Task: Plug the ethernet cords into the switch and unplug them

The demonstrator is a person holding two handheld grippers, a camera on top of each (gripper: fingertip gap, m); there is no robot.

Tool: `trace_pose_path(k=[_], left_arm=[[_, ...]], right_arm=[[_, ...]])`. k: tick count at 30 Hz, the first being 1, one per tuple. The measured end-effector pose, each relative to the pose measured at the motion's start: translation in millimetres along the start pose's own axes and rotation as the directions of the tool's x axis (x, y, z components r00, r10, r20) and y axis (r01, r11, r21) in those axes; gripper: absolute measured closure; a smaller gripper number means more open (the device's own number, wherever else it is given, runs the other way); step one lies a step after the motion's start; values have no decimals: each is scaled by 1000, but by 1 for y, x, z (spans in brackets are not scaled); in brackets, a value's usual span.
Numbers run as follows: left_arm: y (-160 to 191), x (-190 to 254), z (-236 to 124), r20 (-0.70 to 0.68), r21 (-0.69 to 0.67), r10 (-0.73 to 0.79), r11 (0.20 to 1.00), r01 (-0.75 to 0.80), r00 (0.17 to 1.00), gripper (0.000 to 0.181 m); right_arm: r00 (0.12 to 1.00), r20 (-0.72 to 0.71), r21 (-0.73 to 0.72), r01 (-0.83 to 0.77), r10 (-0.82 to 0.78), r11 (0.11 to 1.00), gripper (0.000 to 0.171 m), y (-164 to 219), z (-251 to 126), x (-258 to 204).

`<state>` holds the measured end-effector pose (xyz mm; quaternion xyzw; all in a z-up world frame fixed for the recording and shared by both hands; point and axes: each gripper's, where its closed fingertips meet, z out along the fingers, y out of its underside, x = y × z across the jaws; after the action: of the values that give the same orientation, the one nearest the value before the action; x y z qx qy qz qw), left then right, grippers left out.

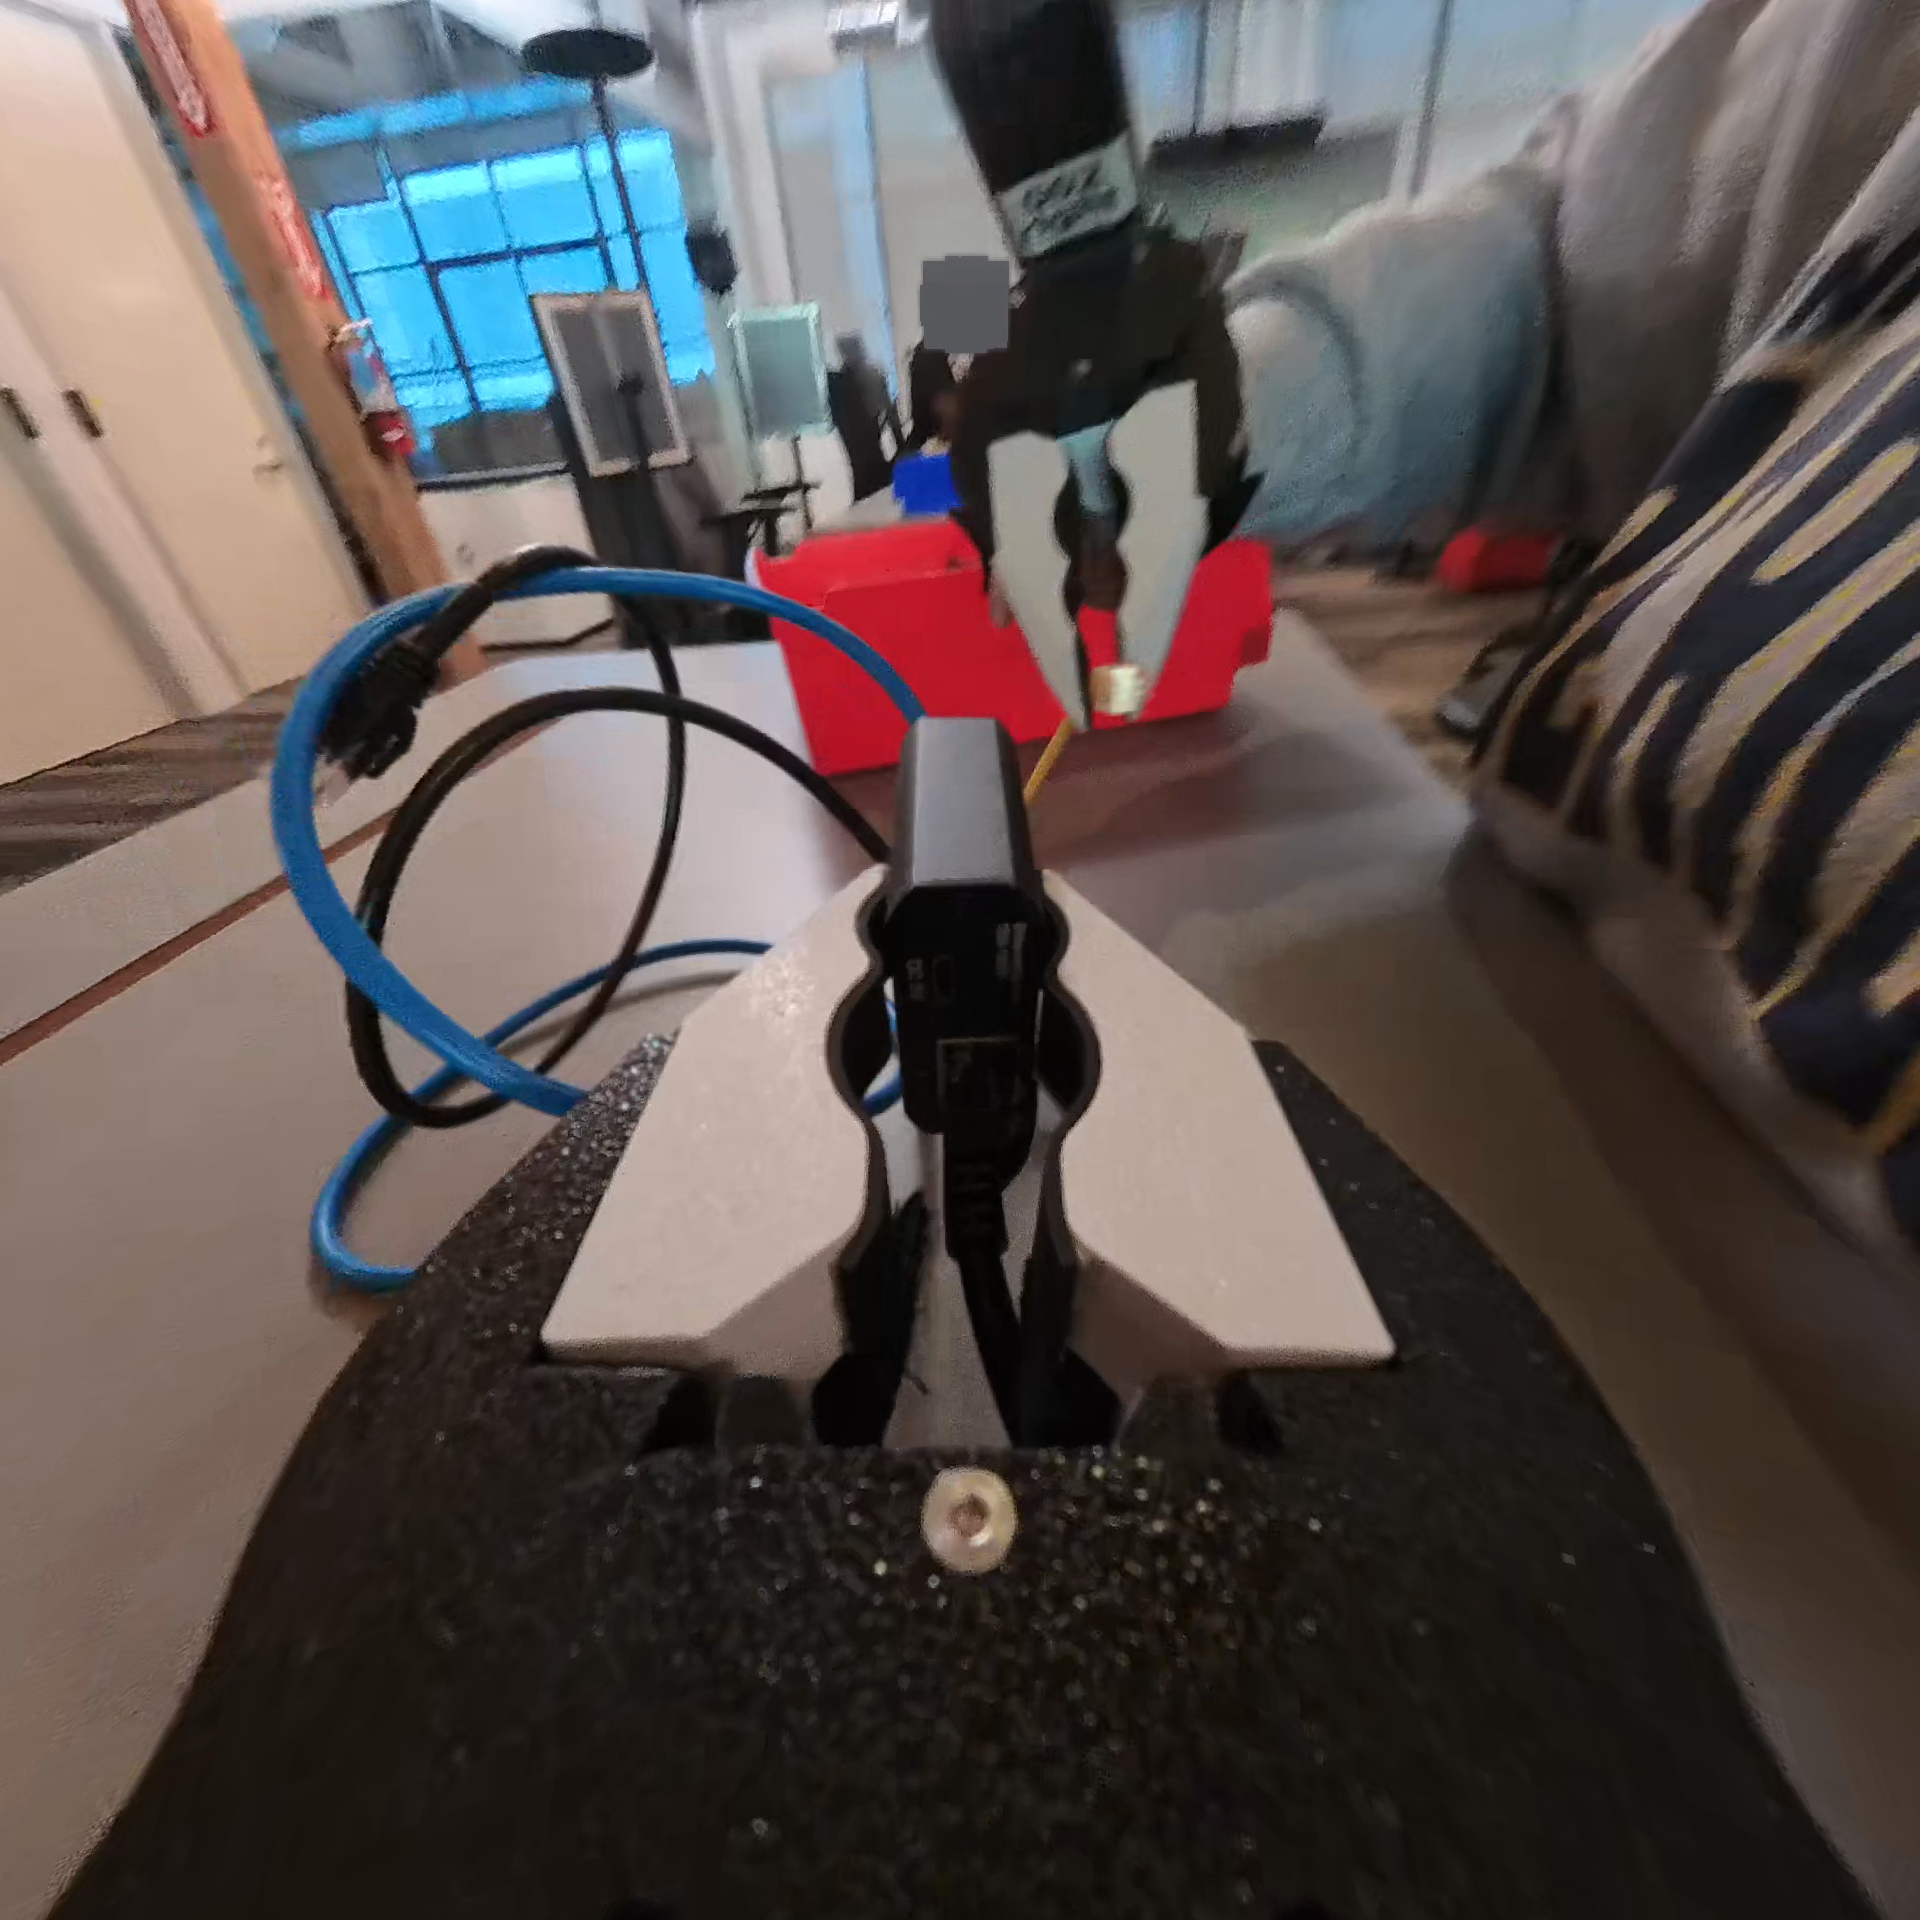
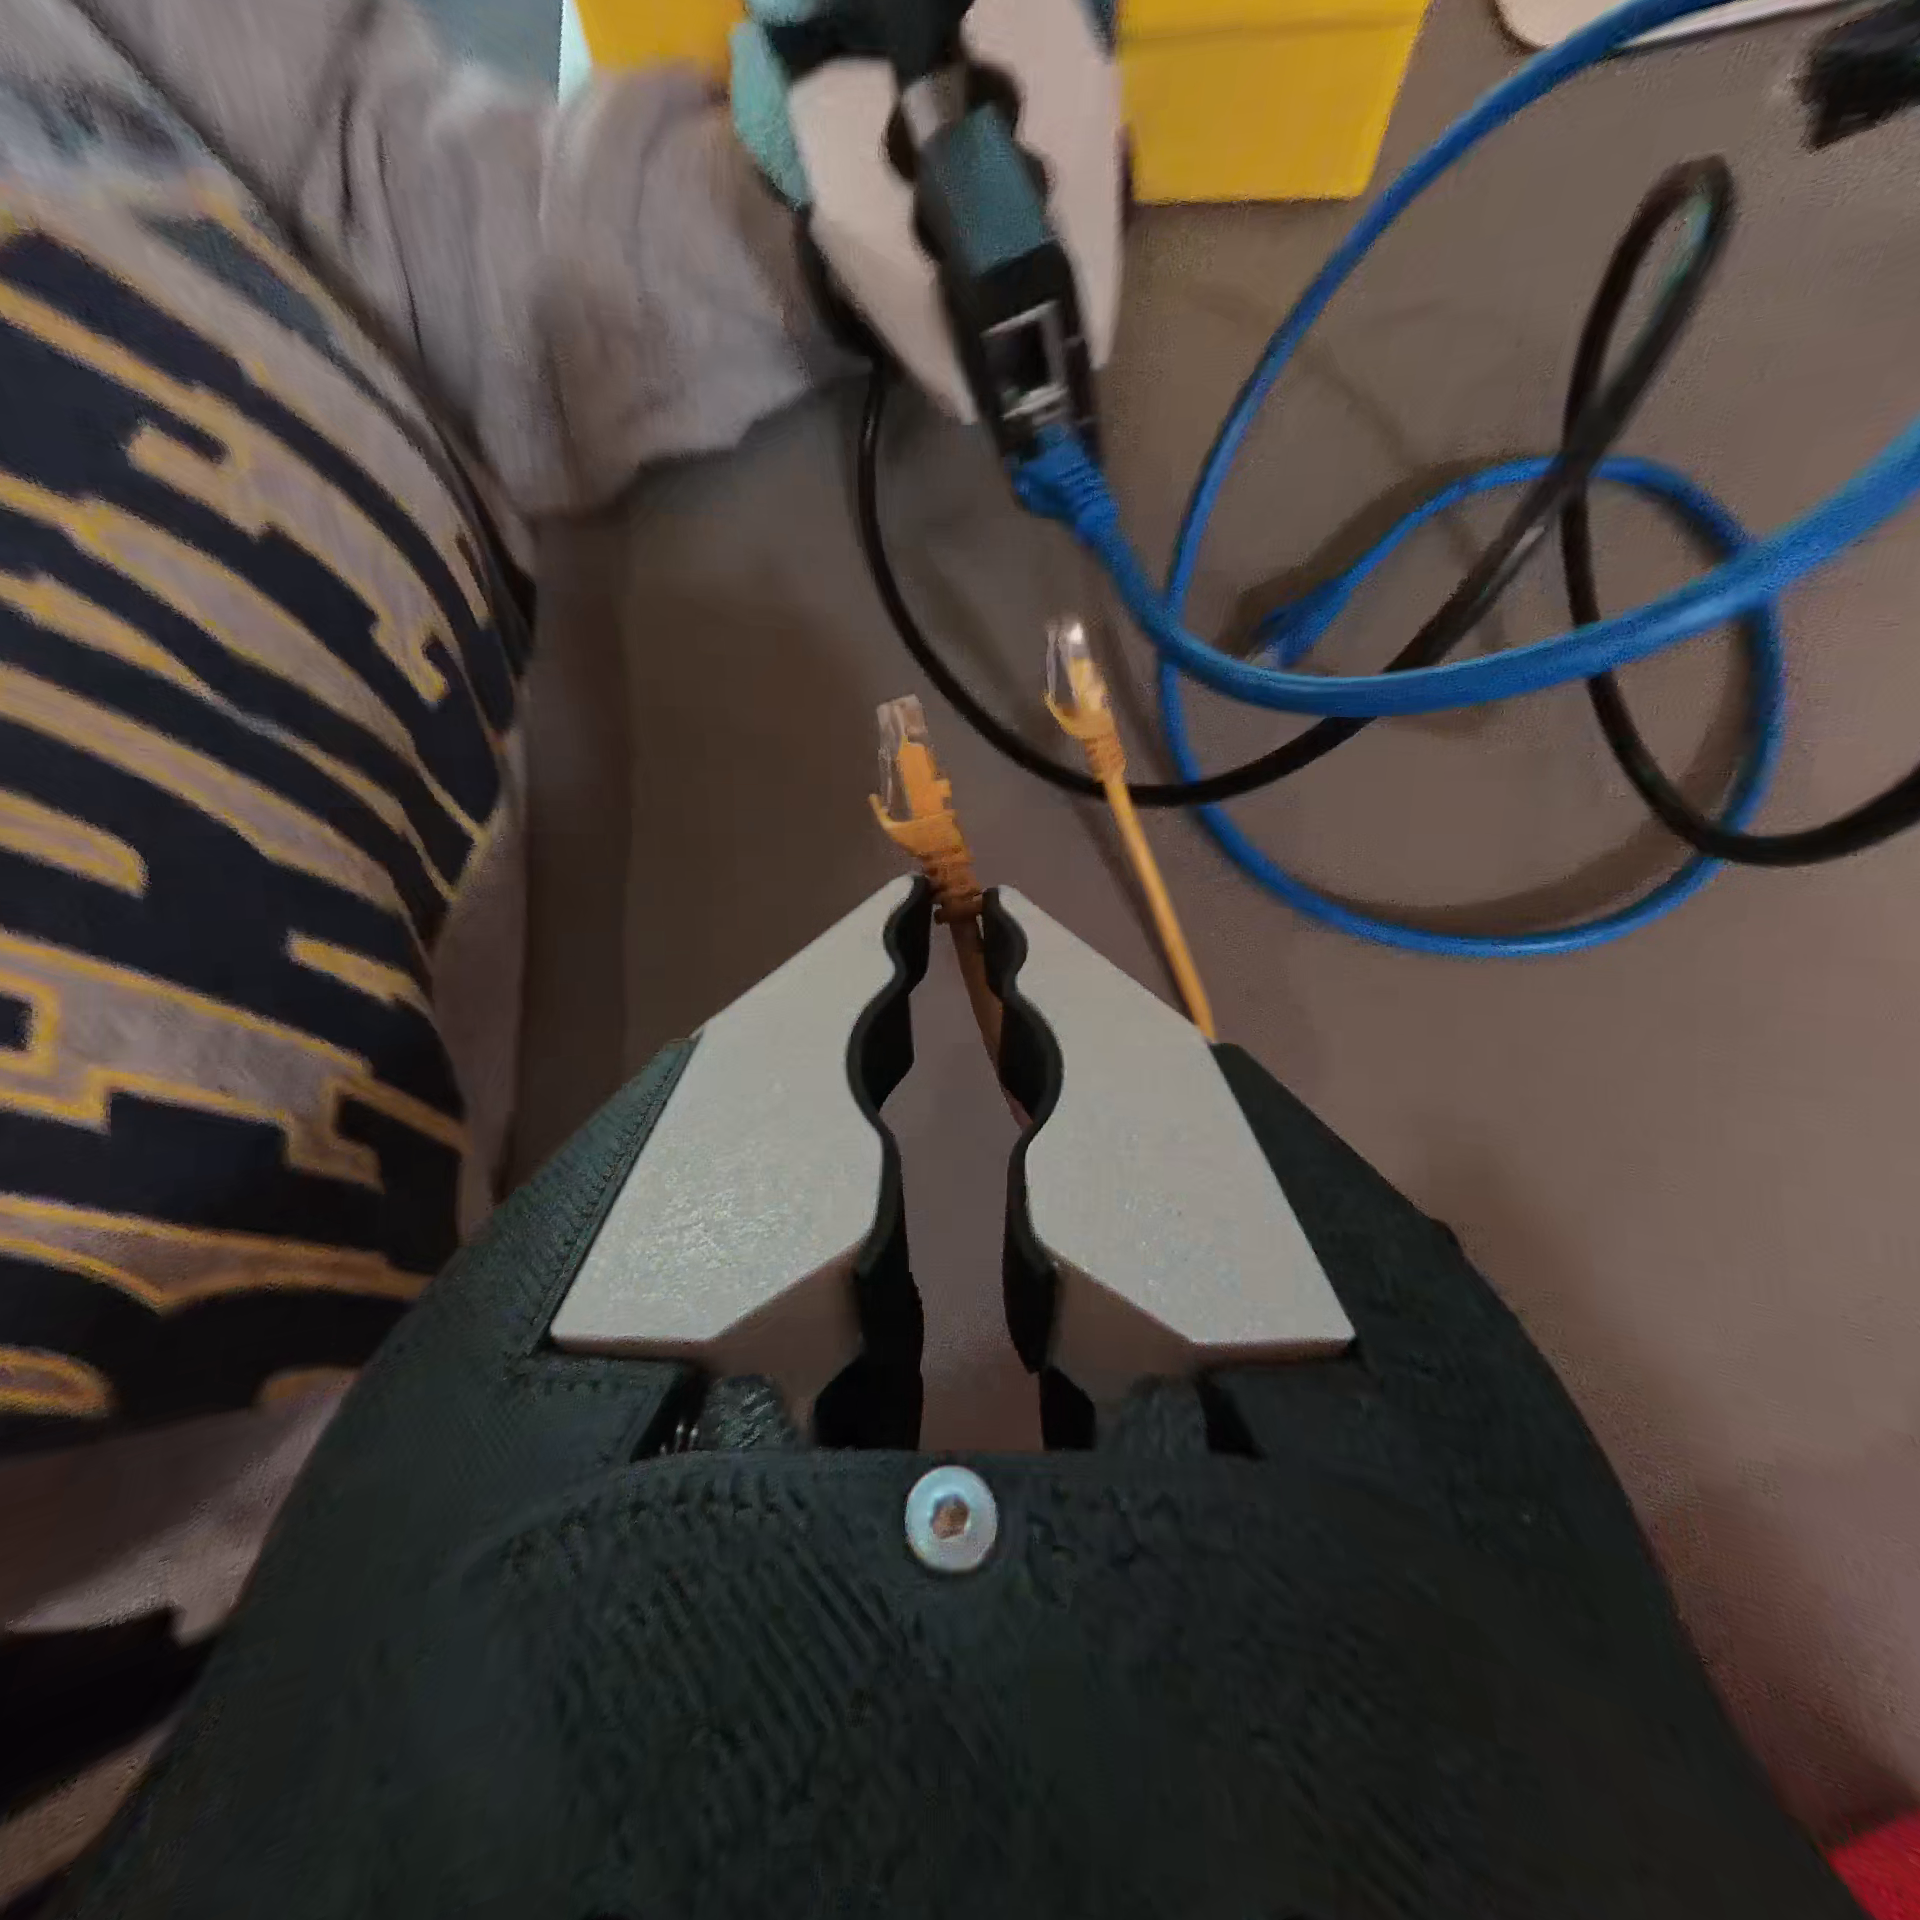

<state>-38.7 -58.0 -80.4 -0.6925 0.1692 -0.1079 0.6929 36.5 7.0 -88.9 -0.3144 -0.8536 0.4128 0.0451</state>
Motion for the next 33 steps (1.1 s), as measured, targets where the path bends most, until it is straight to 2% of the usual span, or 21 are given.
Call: trace_pose_path(k=[5,11,19,22,33], left_arm=[[-18,15,-3,-134,129,-90,986,107,987,160],[-25,19,-6,-195,178,-136,969,171,971,159],[-25,19,-6,-210,181,-151,965,190,966,159],[-25,19,-6,-208,179,-155,965,193,966,160],[-15,27,4,-197,99,-114,986,135,974,159]], right_arm=[[991,41,81,-127,124,989,164,-19,-8,-8],[995,13,143,-103,103,984,164,-32,-11,-11],[982,-54,226,-166,183,960,165,-54,-8,-9],[983,-83,237,-138,162,962,165,-65,-8,-10],[987,-115,167,-89,109,982,165,-64,8,-9]])
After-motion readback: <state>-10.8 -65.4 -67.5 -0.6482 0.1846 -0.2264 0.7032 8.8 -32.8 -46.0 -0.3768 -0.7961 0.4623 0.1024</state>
